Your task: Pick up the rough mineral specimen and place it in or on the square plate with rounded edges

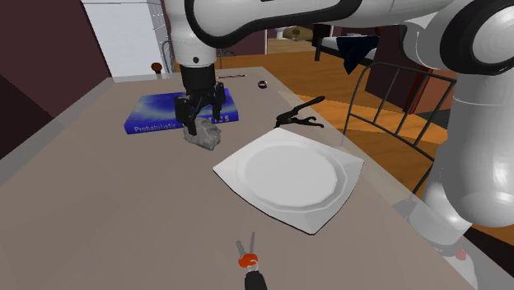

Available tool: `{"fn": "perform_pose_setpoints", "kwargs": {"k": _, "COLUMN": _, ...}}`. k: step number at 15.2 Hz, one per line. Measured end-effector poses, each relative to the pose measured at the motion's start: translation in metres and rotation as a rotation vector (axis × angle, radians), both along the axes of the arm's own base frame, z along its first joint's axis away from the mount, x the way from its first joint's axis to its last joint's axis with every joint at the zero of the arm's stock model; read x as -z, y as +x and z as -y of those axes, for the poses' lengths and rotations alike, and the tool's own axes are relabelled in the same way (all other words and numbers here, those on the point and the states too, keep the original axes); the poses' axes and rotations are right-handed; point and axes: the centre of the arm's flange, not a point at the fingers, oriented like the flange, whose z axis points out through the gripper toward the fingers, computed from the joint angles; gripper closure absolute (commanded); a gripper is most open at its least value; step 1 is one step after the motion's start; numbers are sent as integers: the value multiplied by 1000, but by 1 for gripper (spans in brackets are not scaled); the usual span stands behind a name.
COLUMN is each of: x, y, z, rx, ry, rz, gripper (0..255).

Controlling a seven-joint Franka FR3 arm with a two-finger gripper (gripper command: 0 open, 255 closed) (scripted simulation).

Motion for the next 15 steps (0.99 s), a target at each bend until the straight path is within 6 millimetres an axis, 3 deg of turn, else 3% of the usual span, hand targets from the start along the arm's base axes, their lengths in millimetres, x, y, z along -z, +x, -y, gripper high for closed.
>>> {"fn": "perform_pose_setpoints", "kwargs": {"k": 3, "x": 0, "y": 0, "z": 0, "rx": 0, "ry": 0, "rz": 0, "gripper": 0}}
{"fn": "perform_pose_setpoints", "kwargs": {"k": 4, "x": 0, "y": 0, "z": 0, "rx": 0, "ry": 0, "rz": 0, "gripper": 255}}
{"fn": "perform_pose_setpoints", "kwargs": {"k": 15, "x": -3, "y": 0, "z": 0, "rx": 0, "ry": 1, "rz": 2, "gripper": 255}}
